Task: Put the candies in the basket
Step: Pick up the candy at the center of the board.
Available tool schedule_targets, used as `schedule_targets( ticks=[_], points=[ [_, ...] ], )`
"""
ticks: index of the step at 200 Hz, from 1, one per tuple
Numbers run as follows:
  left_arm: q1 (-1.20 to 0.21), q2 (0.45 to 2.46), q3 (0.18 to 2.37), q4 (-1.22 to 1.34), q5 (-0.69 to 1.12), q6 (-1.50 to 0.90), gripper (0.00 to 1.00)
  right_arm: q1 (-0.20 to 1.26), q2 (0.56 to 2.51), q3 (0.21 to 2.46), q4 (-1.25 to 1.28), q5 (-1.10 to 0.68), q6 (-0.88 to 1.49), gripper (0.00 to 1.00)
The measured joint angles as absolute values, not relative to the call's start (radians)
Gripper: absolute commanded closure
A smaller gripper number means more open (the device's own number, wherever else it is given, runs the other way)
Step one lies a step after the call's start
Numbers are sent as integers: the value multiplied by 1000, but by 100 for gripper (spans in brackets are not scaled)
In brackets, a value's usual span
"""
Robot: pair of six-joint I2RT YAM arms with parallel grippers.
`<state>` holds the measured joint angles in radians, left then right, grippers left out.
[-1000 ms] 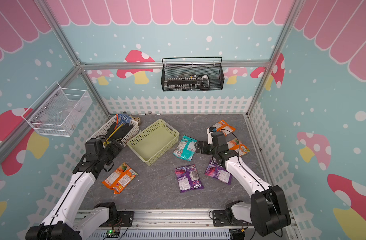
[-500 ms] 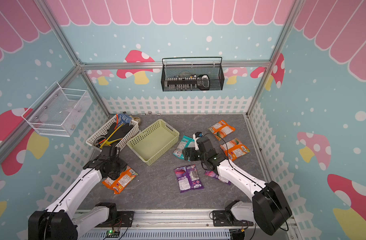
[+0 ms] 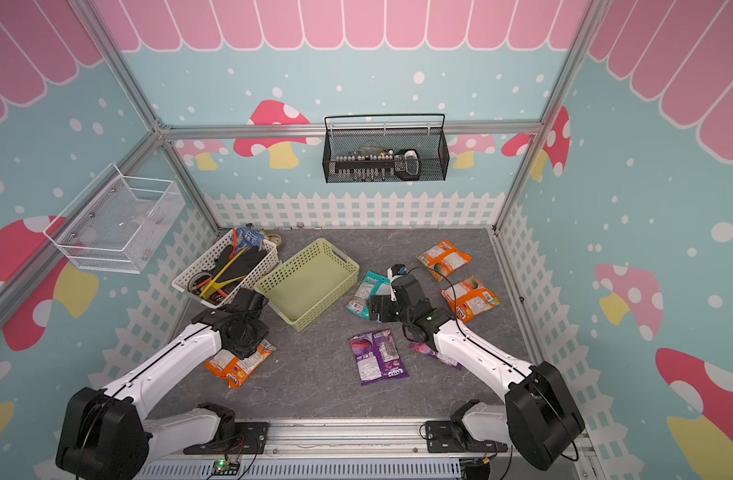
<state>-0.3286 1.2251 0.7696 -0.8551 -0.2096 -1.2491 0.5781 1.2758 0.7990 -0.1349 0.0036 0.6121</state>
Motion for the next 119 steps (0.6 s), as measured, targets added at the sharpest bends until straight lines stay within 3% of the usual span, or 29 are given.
schedule_targets(
  ticks=[49,119],
  points=[
    [-521,1383,809,-858,-300,-1306,60,578,1259,797,-135,30,610,2],
    [-645,1590,847,-876,-510,-1275,56,578,1204,764,-149,54,610,2]
  ],
)
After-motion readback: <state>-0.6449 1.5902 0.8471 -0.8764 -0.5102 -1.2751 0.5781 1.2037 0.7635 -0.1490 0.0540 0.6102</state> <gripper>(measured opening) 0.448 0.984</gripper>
